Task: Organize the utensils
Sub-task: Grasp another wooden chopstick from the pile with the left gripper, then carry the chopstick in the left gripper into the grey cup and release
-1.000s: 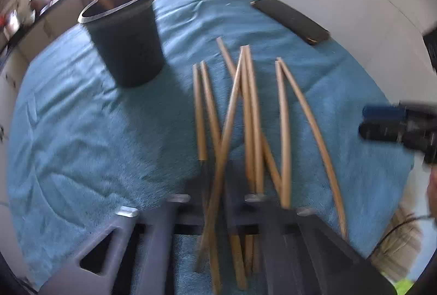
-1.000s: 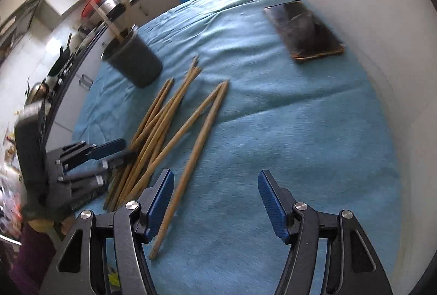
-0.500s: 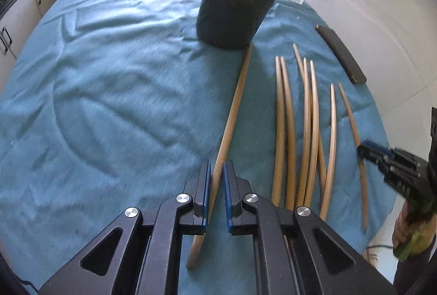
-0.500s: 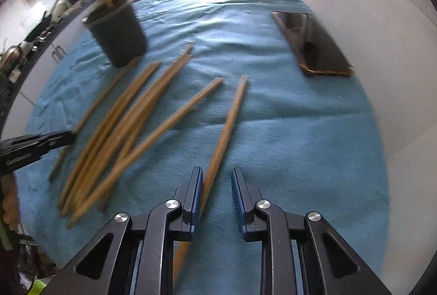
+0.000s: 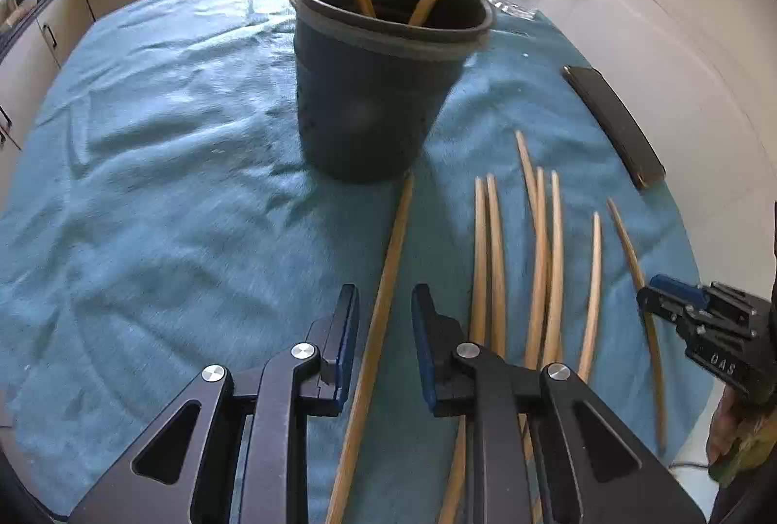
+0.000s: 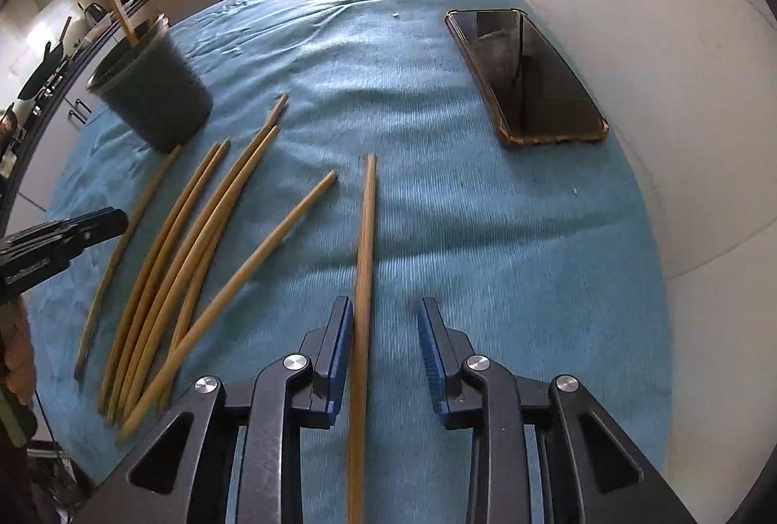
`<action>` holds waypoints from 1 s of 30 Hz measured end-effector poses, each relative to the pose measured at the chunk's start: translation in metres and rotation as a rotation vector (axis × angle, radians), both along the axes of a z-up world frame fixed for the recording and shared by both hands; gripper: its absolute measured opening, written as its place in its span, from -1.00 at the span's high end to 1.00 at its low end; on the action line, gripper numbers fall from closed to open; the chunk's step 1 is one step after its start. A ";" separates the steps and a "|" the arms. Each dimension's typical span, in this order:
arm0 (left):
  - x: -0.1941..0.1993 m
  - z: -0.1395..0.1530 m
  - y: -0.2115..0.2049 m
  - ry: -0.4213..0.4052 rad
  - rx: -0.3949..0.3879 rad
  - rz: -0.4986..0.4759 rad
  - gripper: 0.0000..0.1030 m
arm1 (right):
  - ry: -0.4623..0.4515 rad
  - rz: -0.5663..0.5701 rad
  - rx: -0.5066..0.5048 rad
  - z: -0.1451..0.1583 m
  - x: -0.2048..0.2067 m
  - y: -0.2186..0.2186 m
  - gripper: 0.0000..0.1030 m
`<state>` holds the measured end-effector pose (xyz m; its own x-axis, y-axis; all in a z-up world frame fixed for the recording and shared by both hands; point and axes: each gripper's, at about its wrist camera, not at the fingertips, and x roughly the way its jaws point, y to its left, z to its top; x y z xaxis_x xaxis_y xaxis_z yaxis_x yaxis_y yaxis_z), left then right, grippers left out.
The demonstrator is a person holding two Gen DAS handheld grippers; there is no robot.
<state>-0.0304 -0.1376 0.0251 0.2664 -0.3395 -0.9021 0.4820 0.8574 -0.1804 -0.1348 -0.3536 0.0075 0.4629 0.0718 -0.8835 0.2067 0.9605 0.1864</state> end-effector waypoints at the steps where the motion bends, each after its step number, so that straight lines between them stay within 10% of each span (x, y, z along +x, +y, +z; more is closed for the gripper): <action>1: 0.003 -0.001 -0.001 0.006 -0.006 0.004 0.59 | 0.005 0.001 -0.002 0.000 0.005 -0.001 0.42; 13: 0.013 -0.010 -0.020 -0.035 0.008 0.002 0.60 | 0.039 -0.004 -0.116 0.002 0.055 0.002 0.42; 18: 0.005 -0.011 -0.031 -0.089 0.068 -0.062 0.88 | 0.003 -0.009 -0.114 0.003 0.058 0.006 0.87; 30: -0.038 0.080 0.039 -0.235 -0.096 0.065 0.89 | -0.251 -0.016 -0.018 0.080 0.001 0.005 0.87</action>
<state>-0.0680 -0.0983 0.1052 0.4890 -0.3955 -0.7775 0.4647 0.8724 -0.1515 -0.1341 -0.3483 0.0875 0.6690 0.0482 -0.7417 0.1714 0.9610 0.2171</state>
